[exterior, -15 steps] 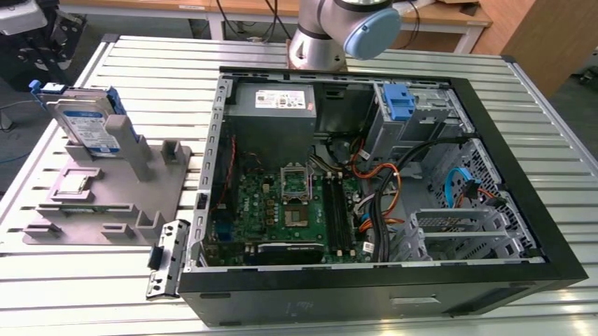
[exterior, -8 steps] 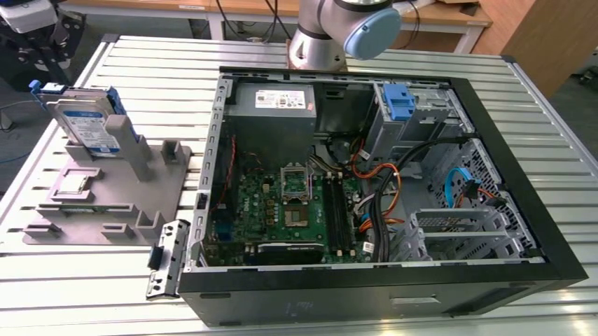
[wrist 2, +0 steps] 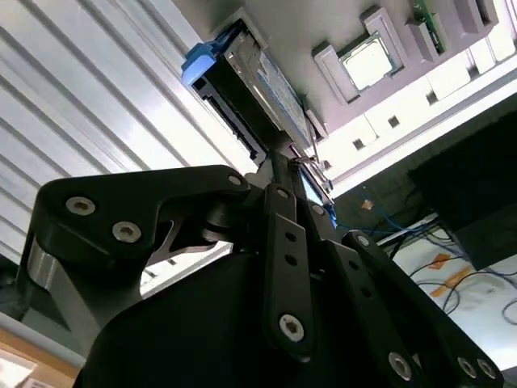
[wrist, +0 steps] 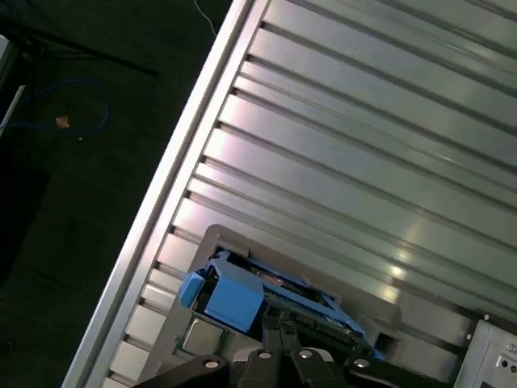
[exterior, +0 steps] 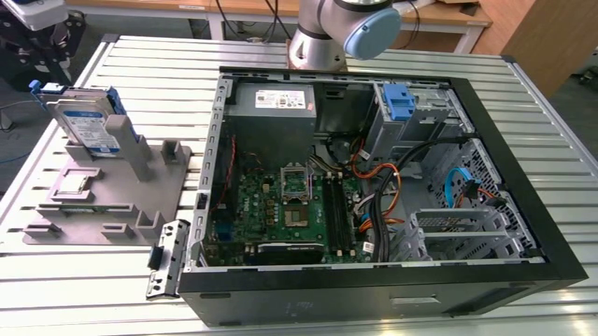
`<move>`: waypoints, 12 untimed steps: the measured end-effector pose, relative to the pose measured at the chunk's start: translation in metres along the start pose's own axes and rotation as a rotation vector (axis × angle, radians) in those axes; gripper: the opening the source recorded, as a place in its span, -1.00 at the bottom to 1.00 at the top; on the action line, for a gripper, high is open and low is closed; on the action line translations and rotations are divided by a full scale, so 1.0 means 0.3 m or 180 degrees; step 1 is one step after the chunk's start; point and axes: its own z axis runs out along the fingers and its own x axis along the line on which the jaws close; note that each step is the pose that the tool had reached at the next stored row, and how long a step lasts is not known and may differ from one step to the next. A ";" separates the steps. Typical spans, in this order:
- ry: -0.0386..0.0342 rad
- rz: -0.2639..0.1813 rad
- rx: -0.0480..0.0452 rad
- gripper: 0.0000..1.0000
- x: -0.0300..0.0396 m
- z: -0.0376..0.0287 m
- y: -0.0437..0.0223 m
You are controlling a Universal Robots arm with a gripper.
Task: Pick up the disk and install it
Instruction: 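Pick up the disk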
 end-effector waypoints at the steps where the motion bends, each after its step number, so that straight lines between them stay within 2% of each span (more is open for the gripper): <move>1: 0.0002 -0.0058 -0.0001 -0.79 0.000 0.001 0.000; 12: 0.0030 -0.0695 -0.0013 -0.79 0.000 0.009 0.000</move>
